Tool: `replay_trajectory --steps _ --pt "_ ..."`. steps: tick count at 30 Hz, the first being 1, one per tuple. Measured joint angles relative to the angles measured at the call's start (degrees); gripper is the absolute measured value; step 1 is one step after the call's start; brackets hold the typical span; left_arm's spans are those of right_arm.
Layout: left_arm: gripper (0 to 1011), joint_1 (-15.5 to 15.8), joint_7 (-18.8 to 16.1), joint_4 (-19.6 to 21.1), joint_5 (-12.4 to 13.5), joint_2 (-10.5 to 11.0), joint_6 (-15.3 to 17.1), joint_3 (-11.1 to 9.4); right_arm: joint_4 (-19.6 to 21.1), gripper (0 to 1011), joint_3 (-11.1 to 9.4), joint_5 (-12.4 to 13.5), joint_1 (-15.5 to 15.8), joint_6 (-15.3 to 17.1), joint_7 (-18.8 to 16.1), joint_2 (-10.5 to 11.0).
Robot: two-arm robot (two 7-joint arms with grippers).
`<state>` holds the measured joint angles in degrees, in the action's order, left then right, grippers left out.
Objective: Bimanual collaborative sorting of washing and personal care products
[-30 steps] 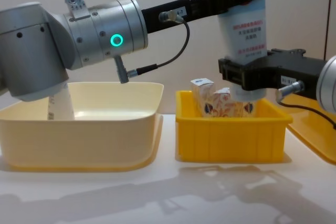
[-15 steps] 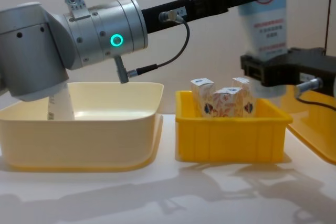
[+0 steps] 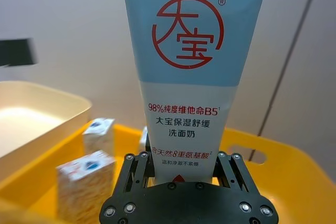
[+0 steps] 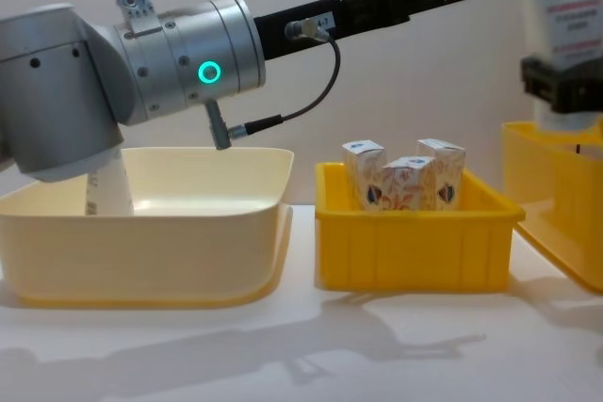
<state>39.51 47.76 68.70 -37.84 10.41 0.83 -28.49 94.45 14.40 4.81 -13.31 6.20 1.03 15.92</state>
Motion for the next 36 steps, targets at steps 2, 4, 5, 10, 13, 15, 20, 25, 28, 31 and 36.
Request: replay_trajectory --steps 2,4,5,10,13,15,20,25,28,31,36 --pt "1003 0.0 0.0 0.0 0.0 0.0 0.0 0.0 -0.69 529 -0.53 -0.22 -0.58 -0.83 0.43 -0.09" --pt "1004 0.0 0.0 0.0 0.0 0.0 0.0 0.0 -2.53 529 -1.63 -0.56 -2.1 -2.63 1.32 -0.35" --pt "1004 0.0 0.0 0.0 0.0 0.0 0.0 0.0 -2.97 529 -1.92 -0.67 -2.51 -3.23 1.58 -0.43" --pt "1004 0.0 0.0 0.0 0.0 0.0 0.0 0.0 -5.99 529 -3.51 -1.1 -5.21 -5.36 2.98 -0.99" --pt "1003 0.0 0.0 0.0 0.0 0.0 0.0 0.0 -7.37 529 -4.33 -1.44 -6.42 -6.1 3.88 -1.31" --pt "1004 0.0 0.0 0.0 0.0 0.0 0.0 0.0 -7.96 529 -4.72 -1.63 -6.94 -6.16 4.34 -1.47" --pt "1003 0.0 0.0 0.0 0.0 0.0 0.0 0.0 -9.53 529 -5.94 -2.36 -8.24 -5.34 5.97 -2.0" --pt "1003 0.0 0.0 0.0 0.0 0.0 0.0 0.0 -10.08 529 -6.86 -2.87 -8.65 -3.09 6.94 -2.25" --pt "1003 0.0 0.0 0.0 0.0 0.0 0.0 0.0 -10.13 529 -7.23 -3.12 -8.69 -1.3 7.24 -2.31" --pt "1003 0.0 0.0 0.0 0.0 0.0 0.0 0.0 -10.13 529 -7.46 -3.33 -8.69 0.56 7.29 -2.31" --pt "1003 0.0 0.0 0.0 0.0 0.0 0.0 0.0 -10.07 529 -7.61 -3.55 -8.6 3.06 7.13 -2.21"
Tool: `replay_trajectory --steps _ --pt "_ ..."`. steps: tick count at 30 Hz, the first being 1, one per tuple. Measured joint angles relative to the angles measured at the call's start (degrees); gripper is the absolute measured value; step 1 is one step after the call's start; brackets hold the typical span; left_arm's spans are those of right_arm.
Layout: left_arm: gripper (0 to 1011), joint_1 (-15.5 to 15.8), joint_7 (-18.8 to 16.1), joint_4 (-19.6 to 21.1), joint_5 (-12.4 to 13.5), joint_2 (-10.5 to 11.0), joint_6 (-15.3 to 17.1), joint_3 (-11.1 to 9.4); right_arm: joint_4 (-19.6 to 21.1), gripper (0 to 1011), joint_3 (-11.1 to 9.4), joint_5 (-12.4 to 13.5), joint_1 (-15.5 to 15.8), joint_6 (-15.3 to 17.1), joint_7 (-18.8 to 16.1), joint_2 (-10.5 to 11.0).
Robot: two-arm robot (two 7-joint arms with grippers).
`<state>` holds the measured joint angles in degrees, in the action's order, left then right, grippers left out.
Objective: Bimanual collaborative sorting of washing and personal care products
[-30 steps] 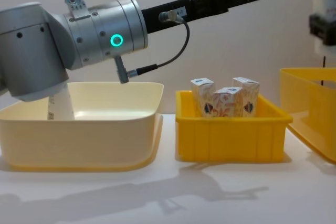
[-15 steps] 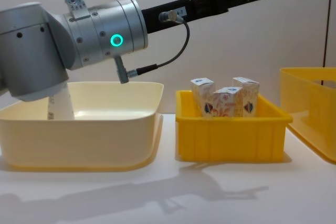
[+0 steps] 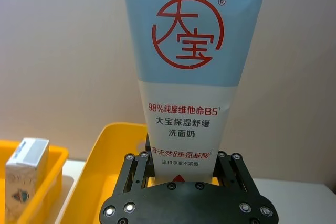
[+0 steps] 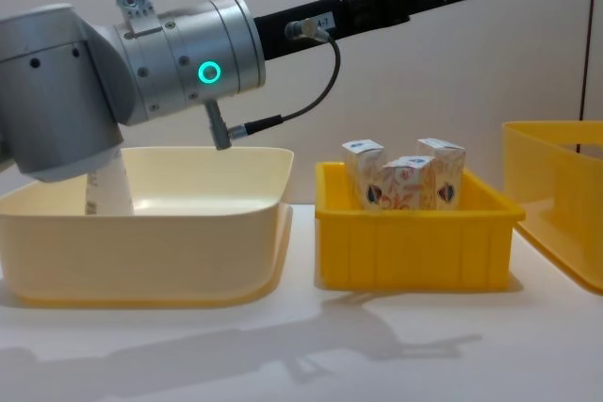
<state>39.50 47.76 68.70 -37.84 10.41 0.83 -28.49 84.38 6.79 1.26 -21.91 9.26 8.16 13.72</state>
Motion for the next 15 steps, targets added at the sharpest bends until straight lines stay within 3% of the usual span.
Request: replay_trajectory --steps 15 --pt "1004 0.0 0.0 0.0 0.0 0.0 0.0 0.0 -0.69 529 -0.32 -0.33 0.28 5.31 -1.48 -0.28"
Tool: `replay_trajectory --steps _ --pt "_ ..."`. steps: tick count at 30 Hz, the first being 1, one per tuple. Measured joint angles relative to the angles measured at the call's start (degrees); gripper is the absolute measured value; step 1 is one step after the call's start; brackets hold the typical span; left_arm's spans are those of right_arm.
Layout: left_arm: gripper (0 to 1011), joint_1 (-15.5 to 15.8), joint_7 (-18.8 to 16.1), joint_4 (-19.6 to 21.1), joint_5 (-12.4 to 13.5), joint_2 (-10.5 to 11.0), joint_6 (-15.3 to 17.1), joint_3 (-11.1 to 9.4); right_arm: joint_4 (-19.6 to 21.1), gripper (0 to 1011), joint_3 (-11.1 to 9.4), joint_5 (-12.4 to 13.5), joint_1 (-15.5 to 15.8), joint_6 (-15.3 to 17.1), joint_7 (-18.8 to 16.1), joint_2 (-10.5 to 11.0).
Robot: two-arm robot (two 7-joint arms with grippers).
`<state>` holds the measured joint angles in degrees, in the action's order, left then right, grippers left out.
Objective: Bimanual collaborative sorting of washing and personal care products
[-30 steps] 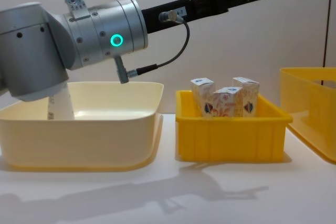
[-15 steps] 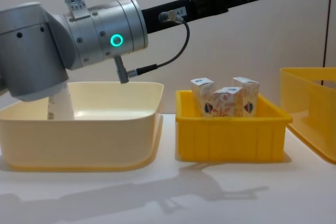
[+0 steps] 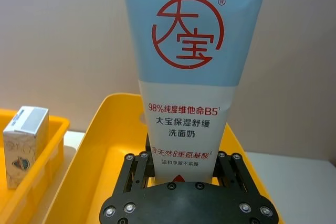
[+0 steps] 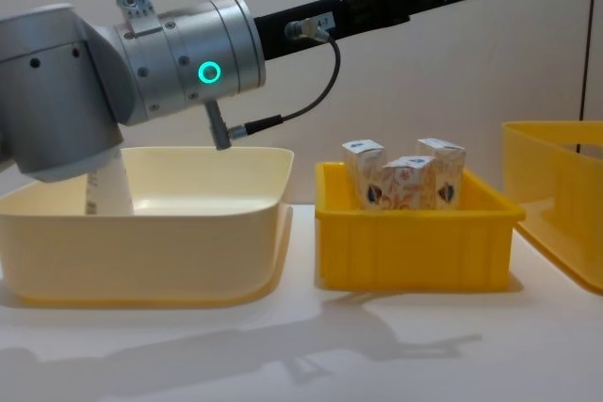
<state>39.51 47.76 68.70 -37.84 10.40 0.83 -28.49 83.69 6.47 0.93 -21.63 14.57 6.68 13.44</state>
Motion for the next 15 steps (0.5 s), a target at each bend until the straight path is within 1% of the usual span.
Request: replay_trajectory --steps 4,5,6,7,8,9,10,13,14,15 --pt "1003 0.0 0.0 0.0 0.0 0.0 0.0 0.0 -0.36 529 -0.15 0.07 0.12 0.8 -0.32 -0.29" --pt "1003 0.0 0.0 0.0 0.0 0.0 0.0 0.0 -0.43 543 -0.17 0.09 0.13 0.93 -0.39 -0.34" --pt "1003 0.0 0.0 0.0 0.0 0.0 0.0 0.0 -0.57 587 -0.25 0.13 0.15 1.22 -0.52 -0.48" --pt "1003 0.0 0.0 0.0 0.0 0.0 0.0 0.0 -0.65 604 -0.29 0.17 0.15 1.34 -0.56 -0.54" --pt "1003 0.0 0.0 0.0 0.0 0.0 0.0 0.0 -0.79 643 -0.34 0.24 0.17 1.56 -0.63 -0.68" --pt "1003 0.0 0.0 0.0 0.0 0.0 0.0 0.0 -0.79 643 -0.34 0.24 0.17 1.56 -0.63 -0.68" --pt "1004 0.0 0.0 0.0 0.0 0.0 0.0 0.0 -0.94 701 -0.38 0.28 0.17 1.77 -0.73 -0.83" --pt "1004 0.0 0.0 0.0 0.0 0.0 0.0 0.0 -1.17 809 -0.49 0.38 0.18 2.09 -0.91 -1.06" --pt "1003 0.0 0.0 0.0 0.0 0.0 0.0 0.0 -1.23 824 -0.52 0.4 0.18 2.18 -0.94 -1.1" --pt "1003 0.0 0.0 0.0 0.0 0.0 0.0 0.0 -1.28 861 -0.54 0.41 0.18 2.25 -0.96 -1.14"
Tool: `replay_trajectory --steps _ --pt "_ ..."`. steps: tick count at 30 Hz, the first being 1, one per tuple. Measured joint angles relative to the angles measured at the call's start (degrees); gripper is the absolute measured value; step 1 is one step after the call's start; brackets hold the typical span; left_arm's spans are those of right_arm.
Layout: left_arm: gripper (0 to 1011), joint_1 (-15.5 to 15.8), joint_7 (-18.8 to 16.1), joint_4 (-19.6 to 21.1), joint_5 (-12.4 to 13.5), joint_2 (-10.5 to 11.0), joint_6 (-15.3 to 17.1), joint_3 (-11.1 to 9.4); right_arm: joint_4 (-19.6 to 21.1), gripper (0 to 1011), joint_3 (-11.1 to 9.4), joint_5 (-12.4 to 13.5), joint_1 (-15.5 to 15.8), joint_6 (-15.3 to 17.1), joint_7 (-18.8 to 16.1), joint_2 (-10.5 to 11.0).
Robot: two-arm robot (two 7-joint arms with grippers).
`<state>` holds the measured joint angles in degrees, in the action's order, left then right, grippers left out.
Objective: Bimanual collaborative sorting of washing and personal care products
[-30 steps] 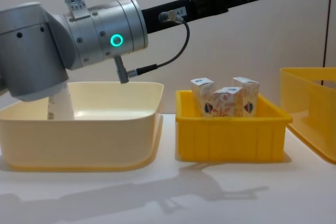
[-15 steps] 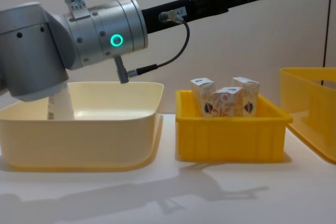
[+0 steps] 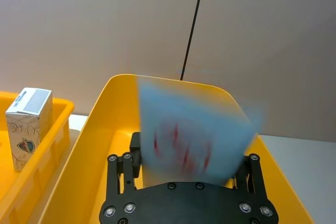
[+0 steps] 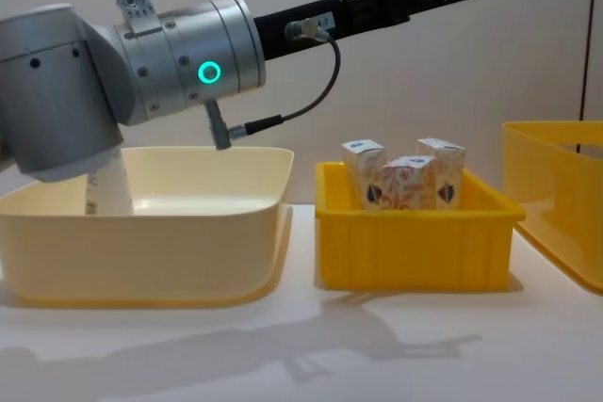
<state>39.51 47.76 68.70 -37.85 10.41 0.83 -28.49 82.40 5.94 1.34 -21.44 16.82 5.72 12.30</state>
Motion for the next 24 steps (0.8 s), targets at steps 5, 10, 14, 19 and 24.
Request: replay_trajectory --steps 5,10,14,19,24 --pt "1003 0.0 0.0 0.0 0.0 0.0 0.0 0.0 -0.26 985 -0.09 0.09 0.0 0.32 -0.12 -0.24" --pt "1003 0.0 0.0 0.0 0.0 0.0 0.0 0.0 -0.46 1001 -0.16 0.19 0.0 0.52 -0.27 -0.41" --pt "1004 0.0 0.0 0.0 0.0 0.0 0.0 0.0 -0.54 1001 -0.18 0.22 0.0 0.63 -0.32 -0.5" --pt "1003 0.0 0.0 0.0 0.0 0.0 0.0 0.0 -0.63 1001 -0.21 0.25 0.0 0.76 -0.37 -0.57" --pt "1003 0.0 0.0 0.0 0.0 0.0 0.0 0.0 -0.64 1001 -0.29 0.25 0.03 0.68 -0.44 -0.65"
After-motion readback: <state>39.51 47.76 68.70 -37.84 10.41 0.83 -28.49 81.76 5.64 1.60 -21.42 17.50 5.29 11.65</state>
